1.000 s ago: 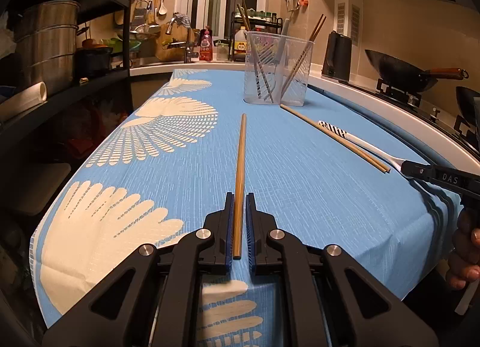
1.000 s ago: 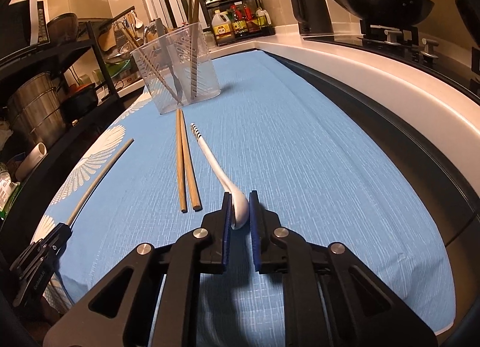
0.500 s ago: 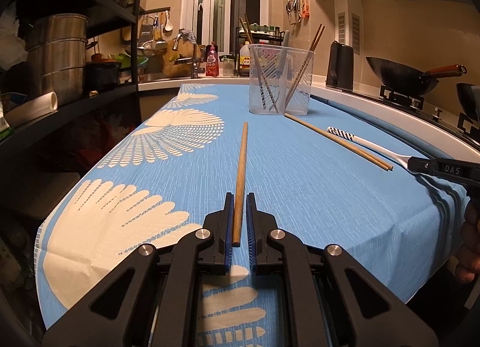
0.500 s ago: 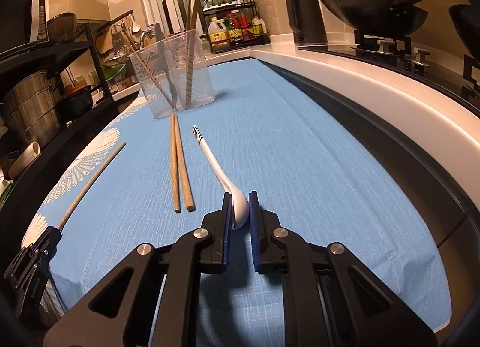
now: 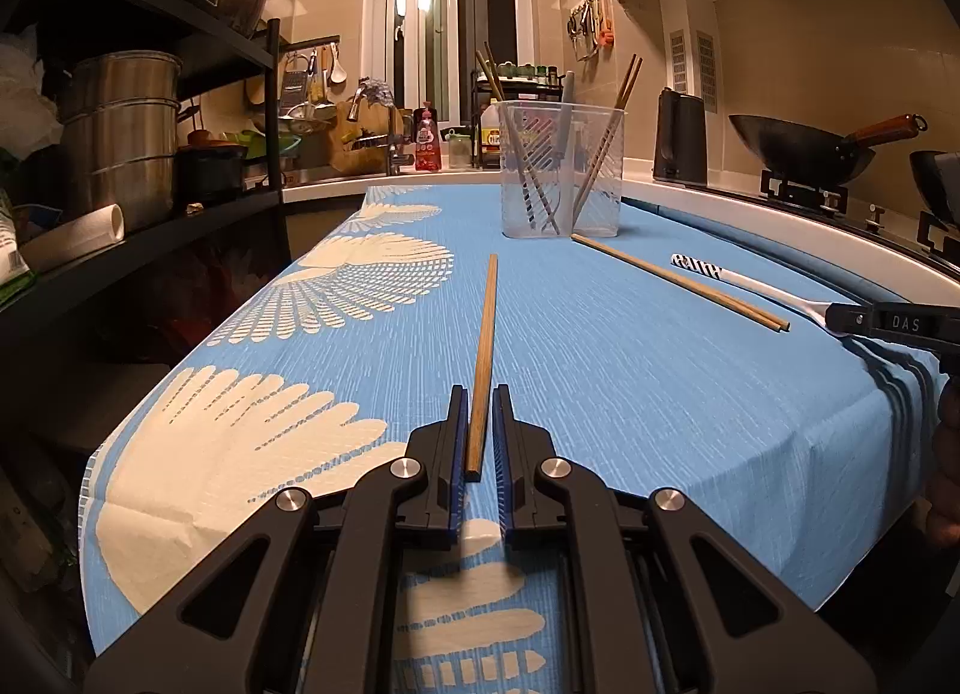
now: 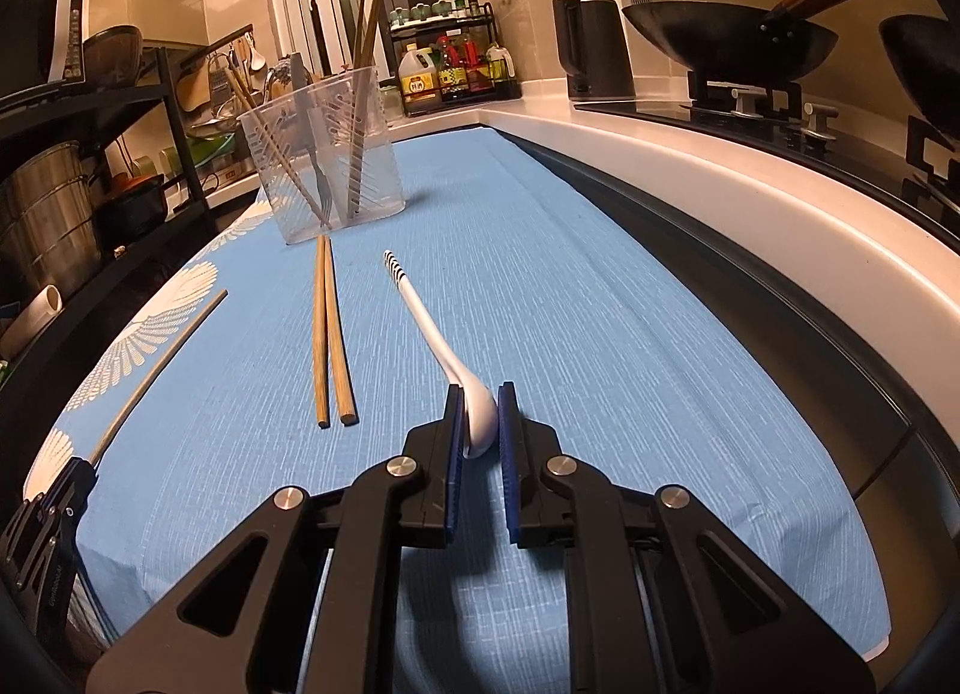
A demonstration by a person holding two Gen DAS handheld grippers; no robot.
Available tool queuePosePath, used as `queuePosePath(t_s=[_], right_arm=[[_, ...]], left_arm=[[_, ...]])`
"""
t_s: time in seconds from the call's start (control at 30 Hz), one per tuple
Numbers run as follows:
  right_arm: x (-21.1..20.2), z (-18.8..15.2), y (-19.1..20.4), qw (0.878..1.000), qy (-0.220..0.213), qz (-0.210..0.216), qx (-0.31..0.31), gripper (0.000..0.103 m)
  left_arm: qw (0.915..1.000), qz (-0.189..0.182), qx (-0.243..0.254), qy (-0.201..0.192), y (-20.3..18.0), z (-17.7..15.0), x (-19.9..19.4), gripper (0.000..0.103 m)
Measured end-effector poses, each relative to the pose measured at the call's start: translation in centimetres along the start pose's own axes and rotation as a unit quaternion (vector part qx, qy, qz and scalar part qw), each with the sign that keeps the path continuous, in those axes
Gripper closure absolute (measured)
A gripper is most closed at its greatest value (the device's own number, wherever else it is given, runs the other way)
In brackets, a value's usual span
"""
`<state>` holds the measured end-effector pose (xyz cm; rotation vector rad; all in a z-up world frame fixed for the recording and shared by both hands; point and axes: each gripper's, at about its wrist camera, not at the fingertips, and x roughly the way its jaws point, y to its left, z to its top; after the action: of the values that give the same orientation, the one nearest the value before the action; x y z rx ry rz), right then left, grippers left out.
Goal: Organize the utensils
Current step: 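Hold the spoon in the right tool while the left tool holds its chopstick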
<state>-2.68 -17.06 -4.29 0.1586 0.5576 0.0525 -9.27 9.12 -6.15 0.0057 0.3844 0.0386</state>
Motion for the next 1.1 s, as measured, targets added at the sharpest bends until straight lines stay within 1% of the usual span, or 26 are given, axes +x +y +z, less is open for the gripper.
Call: queuePosePath(t_s=[0.43, 0.6, 0.8, 0.97, 1.1], right_arm=[[0.0, -0.1, 0.1, 1.0, -0.002, -0.005, -0.005, 0.091], [0.0, 0.0, 0.1, 1.0, 0.0, -0.006, -0.007, 0.092], [-0.3, 0.4, 0.2, 1.0, -0.003, -0.008, -0.009, 0.092], [-1.0, 1.1, 0.2, 1.0, -0.01, -0.006, -0.011, 0.092], [-1.8, 1.9, 0.0, 1.0, -0.021, -0.006, -0.013, 0.092]], left_arm=[[1.0, -0.007, 0.001, 0.0, 0.4, 0.0, 0.0, 0.094], [1.0, -0.006, 0.003, 0.004, 0.2, 0.2, 0.2, 0.097], [1.0, -0.007, 0.004, 0.006, 0.1, 0.5, 0.1, 0.097], [1.0, -0.009, 0.002, 0.002, 0.3, 1.5, -0.5, 0.097], [0.9999, -0.011, 0.001, -0.009, 0.3, 2.8, -1.2, 0.097]])
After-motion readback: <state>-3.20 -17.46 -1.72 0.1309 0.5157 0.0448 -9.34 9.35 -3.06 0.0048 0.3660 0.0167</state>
